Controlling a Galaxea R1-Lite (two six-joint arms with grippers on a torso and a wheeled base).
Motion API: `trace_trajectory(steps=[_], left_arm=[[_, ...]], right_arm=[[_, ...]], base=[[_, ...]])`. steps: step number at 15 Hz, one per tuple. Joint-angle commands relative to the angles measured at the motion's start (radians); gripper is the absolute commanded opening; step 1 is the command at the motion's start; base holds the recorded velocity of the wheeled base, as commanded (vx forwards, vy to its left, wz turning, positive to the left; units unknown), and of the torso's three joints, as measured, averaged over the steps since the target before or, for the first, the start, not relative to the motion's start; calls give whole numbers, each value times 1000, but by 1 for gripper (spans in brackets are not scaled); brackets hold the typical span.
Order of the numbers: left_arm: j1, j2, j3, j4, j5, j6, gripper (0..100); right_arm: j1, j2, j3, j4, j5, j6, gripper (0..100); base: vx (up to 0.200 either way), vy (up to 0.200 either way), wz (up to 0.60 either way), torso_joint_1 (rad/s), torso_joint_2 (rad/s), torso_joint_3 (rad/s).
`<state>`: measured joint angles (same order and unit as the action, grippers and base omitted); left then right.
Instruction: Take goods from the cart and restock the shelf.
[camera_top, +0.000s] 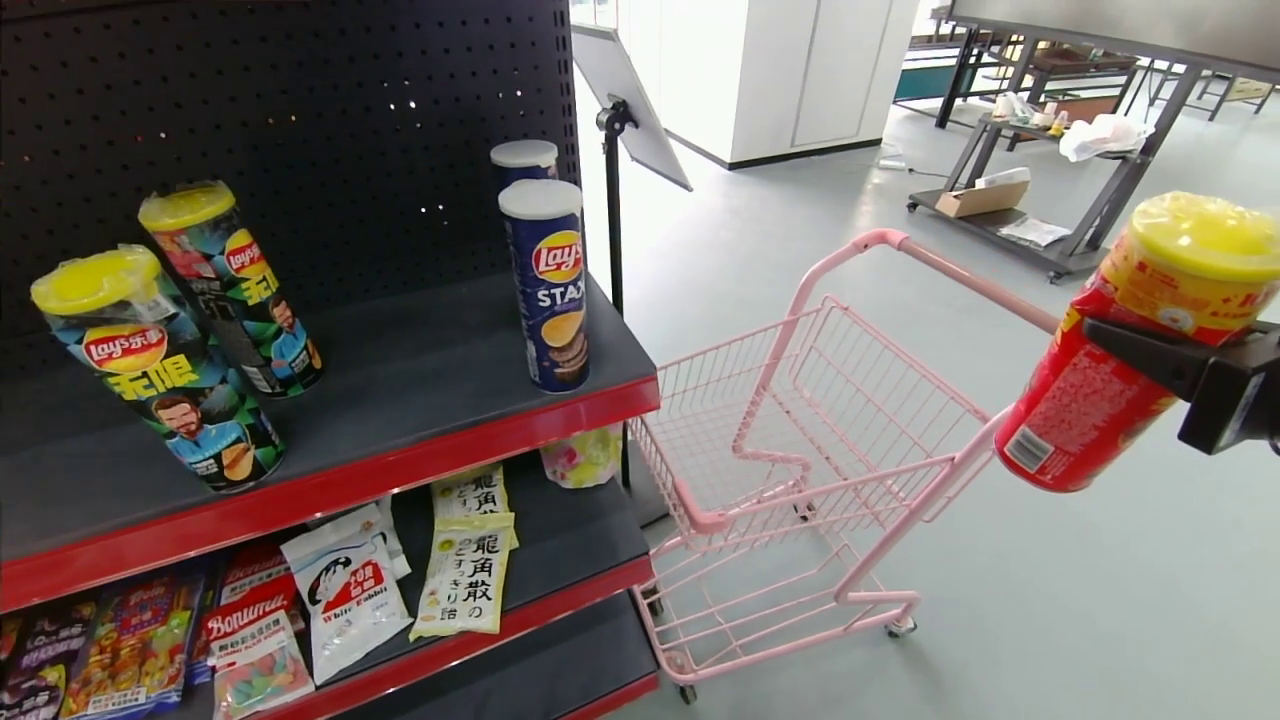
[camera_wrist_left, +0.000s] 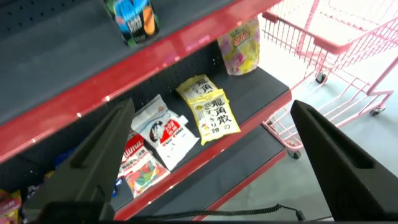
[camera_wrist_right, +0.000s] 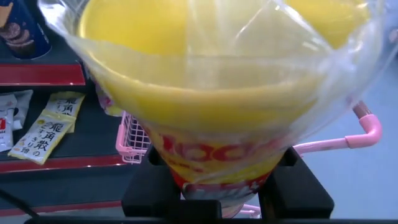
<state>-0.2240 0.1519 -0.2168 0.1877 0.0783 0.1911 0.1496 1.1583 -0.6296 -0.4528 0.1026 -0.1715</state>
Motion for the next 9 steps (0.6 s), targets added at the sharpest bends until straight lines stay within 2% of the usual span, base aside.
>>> trace_trajectory(steps=[1,2,9], left_arm=[[-1,49,-26,-1,-2,-1,100],[-1,54,-26,-1,-2,-2,100],[-3,118,-47,-60,-2,-2,100]], right_arm=[[4,6,-1,0,-4,-2,0],[4,8,-1,0,-6,-2,0],[-5,-3,28,-1,-7,-2,0]], base=[[0,0,0,163,-369,-212],[0,0,0,154,-369,-207],[0,0,600,24,-41,-20]])
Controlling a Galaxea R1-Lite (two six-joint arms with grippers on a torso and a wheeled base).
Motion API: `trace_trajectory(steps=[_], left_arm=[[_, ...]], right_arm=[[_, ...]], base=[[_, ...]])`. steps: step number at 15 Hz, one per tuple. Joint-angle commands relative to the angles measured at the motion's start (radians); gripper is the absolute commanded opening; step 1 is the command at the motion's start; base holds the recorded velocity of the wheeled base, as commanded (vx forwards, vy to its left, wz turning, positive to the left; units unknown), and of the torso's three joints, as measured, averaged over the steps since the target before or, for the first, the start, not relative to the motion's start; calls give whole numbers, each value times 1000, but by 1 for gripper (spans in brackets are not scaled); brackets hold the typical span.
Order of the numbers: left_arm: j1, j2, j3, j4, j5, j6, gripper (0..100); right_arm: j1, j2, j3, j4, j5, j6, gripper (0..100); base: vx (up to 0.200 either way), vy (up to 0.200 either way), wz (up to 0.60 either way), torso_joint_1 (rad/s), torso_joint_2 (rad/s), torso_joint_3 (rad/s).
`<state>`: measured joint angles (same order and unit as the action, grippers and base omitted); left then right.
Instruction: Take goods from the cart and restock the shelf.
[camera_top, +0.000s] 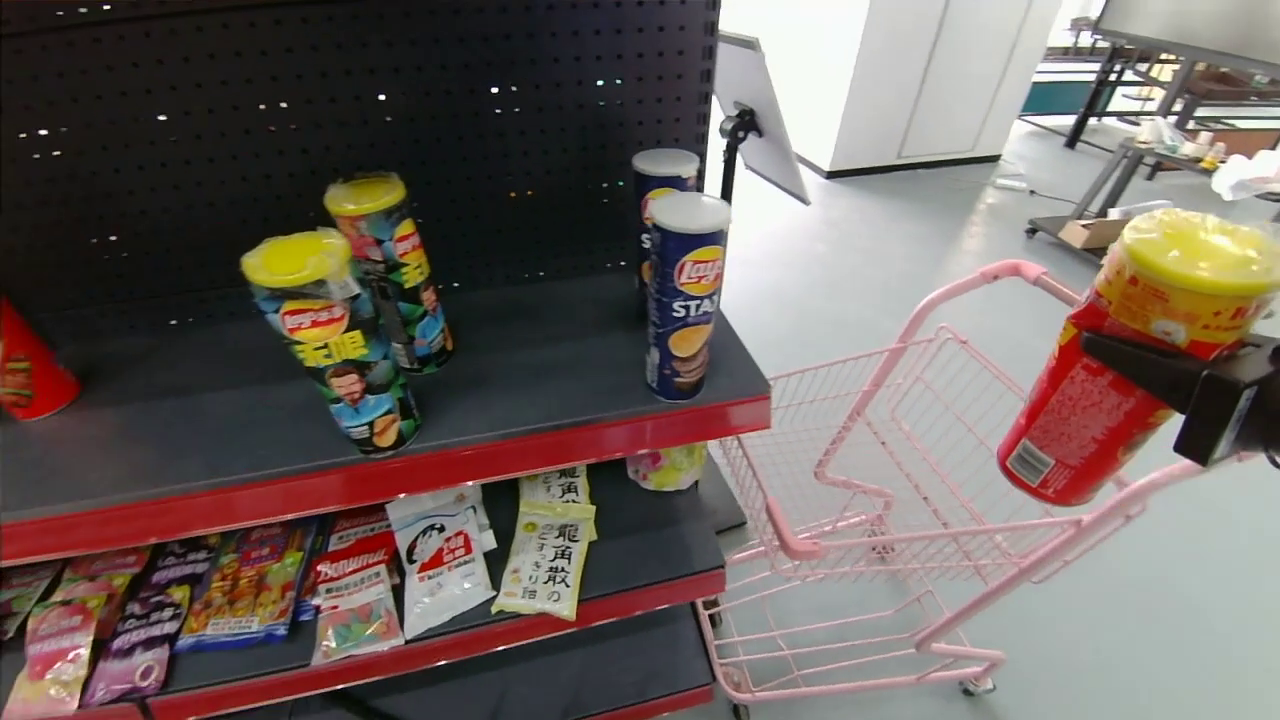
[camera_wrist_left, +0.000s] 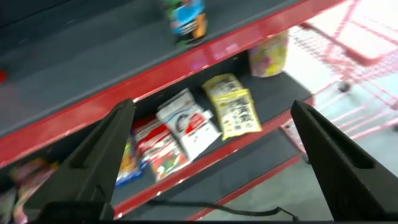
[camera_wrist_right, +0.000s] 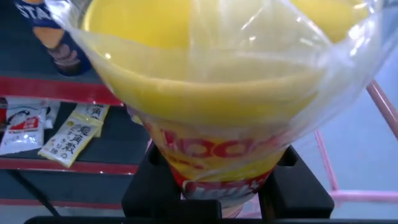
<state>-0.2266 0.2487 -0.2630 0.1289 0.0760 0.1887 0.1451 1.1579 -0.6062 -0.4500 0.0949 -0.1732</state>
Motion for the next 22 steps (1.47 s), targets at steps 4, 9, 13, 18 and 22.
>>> trace_trajectory(steps=[4,9,13,18,22], left_arm=[[0,47,-21,-12,2,1,100],[0,76,-32,-12,7,32,100],[0,89,-38,-12,7,32,100],[0,106,-39,-12,5,32,100],[0,122,-48,-12,1,32,100]], right_arm=[[-2,-20,39,-6,-3,1,0],[-56,-106,118,-4,111,26,0],[-52,-172,183,-3,170,47,0],[-13,-179,198,-3,226,143,0],[21,-233,240,-3,339,158,0]], base=[[0,0,600,2,5,1],[0,0,120,1,0,0],[0,0,0,0,0,0],[0,40,0,1,0,0],[0,200,0,2,5,2]])
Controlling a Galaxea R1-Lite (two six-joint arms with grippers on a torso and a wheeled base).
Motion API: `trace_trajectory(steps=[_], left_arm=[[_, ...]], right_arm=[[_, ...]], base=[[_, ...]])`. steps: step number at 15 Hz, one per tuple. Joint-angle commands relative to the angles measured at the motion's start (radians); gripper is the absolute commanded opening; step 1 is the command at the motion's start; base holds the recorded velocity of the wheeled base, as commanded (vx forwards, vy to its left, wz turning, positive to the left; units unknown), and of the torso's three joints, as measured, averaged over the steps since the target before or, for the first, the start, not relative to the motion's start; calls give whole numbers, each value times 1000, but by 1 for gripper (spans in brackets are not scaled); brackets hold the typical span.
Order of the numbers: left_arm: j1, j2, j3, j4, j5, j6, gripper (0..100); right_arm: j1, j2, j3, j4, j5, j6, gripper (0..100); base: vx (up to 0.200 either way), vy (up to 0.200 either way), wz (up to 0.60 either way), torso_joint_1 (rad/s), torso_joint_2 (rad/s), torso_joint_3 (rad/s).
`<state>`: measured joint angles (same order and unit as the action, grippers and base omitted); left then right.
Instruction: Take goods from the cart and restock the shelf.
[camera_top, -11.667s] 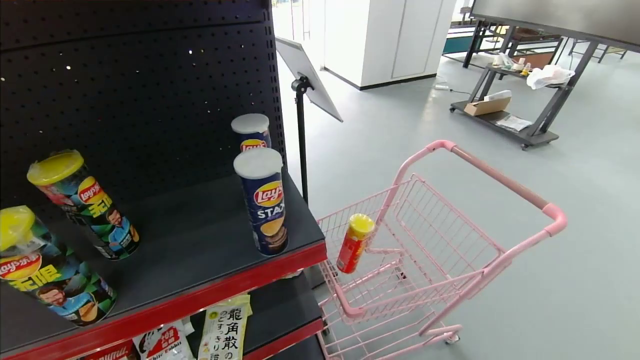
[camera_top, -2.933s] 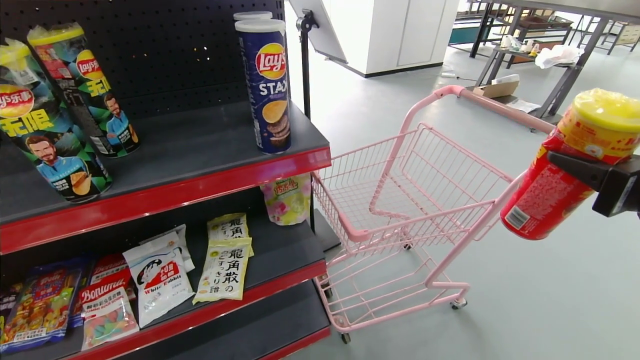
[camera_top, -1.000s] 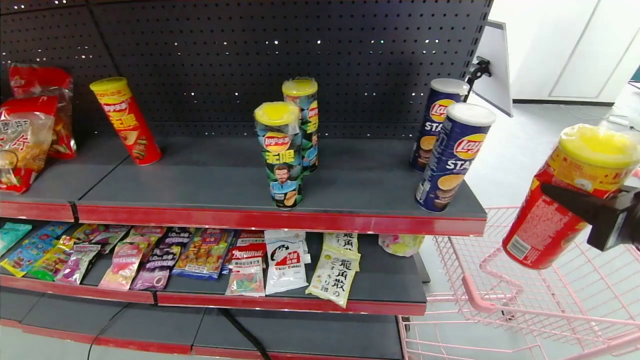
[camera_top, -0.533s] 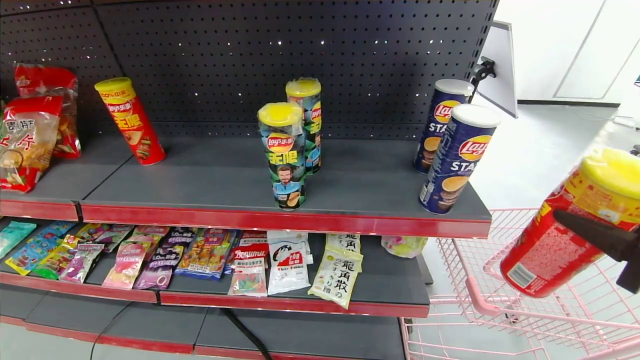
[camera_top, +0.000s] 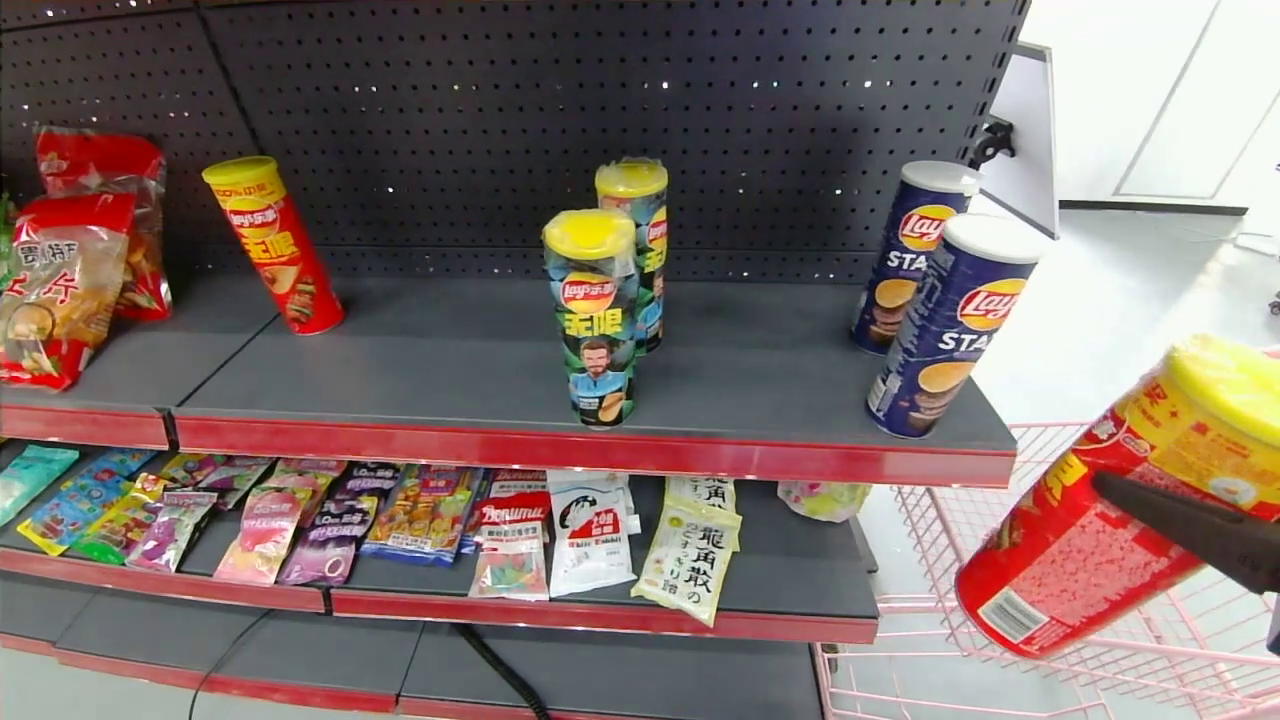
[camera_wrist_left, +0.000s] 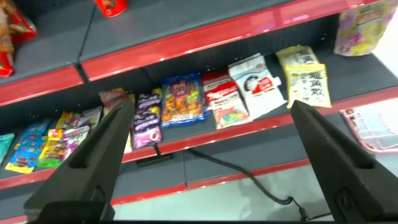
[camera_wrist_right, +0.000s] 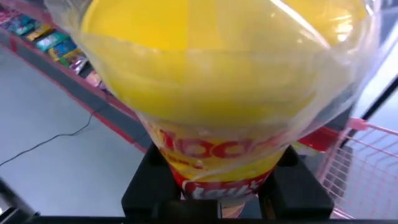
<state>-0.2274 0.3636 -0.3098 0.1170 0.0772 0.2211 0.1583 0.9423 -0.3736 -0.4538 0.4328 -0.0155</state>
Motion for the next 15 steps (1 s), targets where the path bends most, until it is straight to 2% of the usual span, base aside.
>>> trace_trajectory(steps=[1,15], left_arm=[[0,9,-3,0,-1,0,100],[0,5,-6,-2,1,1,100]], right_arm=[[6,-13,5,1,-2,0,0],[0,-43,32,1,-35,-1,0]], base=[[0,200,0,7,7,2],[0,200,0,2,3,1]])
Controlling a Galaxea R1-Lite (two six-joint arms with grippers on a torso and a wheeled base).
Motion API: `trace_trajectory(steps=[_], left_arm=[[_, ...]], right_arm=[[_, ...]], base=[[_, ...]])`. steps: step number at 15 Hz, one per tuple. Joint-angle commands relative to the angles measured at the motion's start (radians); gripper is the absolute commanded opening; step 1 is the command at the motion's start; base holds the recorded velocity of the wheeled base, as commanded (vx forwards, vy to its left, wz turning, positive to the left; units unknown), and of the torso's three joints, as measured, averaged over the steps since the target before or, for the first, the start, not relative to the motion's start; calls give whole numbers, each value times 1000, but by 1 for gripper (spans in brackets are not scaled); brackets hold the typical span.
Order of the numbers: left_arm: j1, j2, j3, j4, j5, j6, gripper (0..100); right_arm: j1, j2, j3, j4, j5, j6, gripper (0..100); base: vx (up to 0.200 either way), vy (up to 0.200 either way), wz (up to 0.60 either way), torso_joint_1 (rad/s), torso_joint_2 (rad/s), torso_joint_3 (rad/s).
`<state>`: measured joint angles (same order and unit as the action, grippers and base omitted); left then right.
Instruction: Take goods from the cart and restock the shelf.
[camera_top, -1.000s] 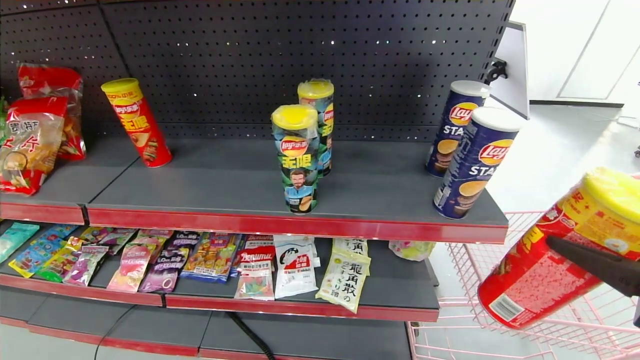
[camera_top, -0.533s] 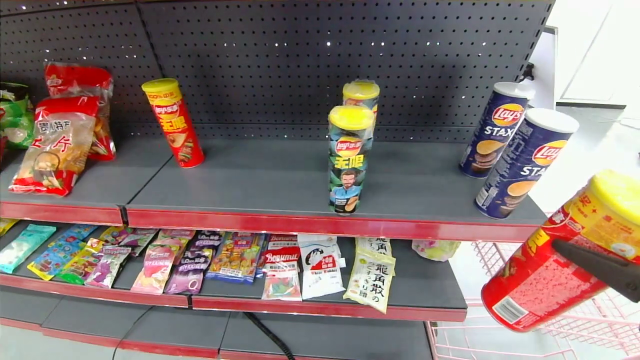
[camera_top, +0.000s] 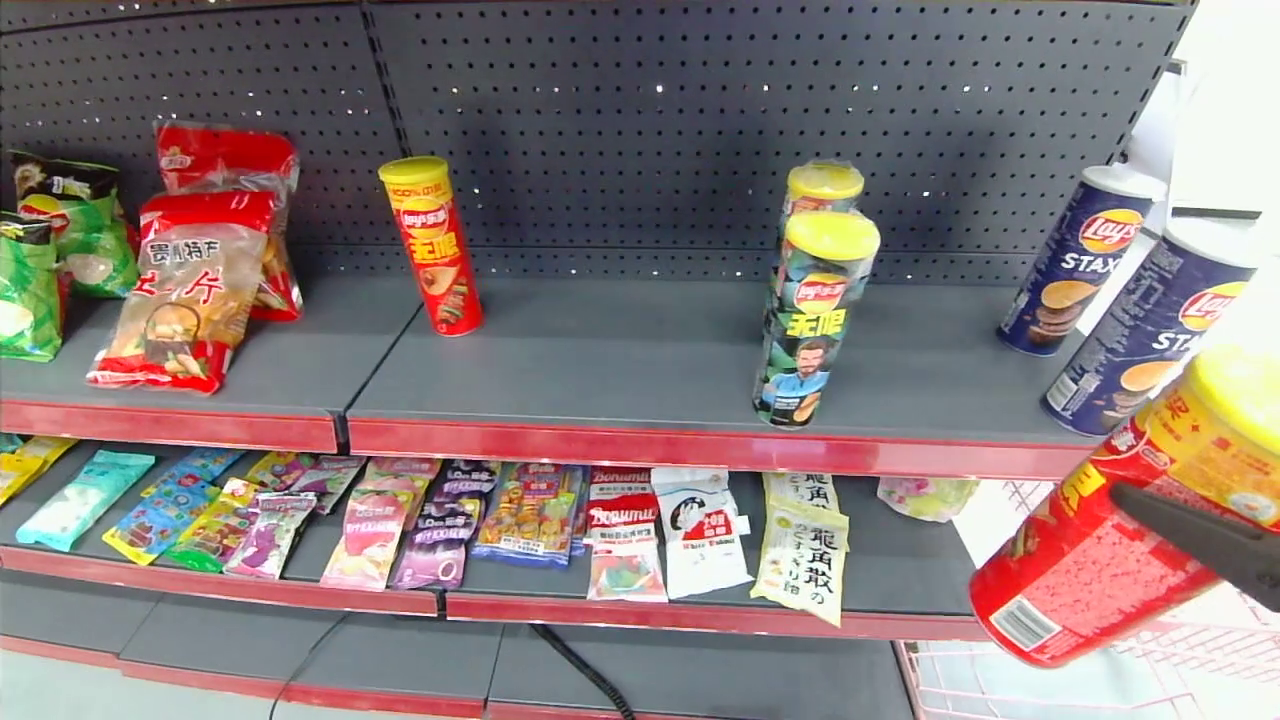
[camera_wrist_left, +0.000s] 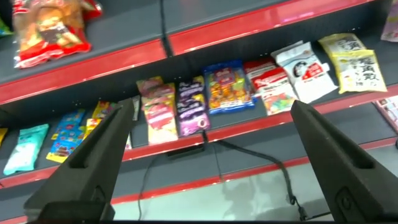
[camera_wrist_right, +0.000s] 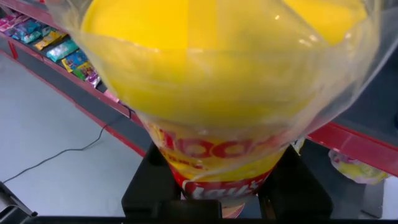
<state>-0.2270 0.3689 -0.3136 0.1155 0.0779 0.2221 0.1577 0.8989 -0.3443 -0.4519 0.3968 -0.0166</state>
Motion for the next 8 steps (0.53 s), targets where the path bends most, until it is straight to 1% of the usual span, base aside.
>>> trace_trajectory(steps=[1,5,7,8], left_arm=[[0,-1,-2,0,0,0,100],[0,4,-10,0,0,2,100],[0,10,-10,0,0,14,100],[0,10,-10,0,0,14,100]], right_arm=[[0,0,1,-1,0,0,0],[0,-2,4,-2,-4,0,0],[0,-3,10,-2,-4,0,0],[0,-2,10,-2,-4,0,0]], base=[[0,200,0,-2,-2,2],[0,200,0,2,2,4],[0,200,0,5,5,2],[0,200,0,2,2,2]])
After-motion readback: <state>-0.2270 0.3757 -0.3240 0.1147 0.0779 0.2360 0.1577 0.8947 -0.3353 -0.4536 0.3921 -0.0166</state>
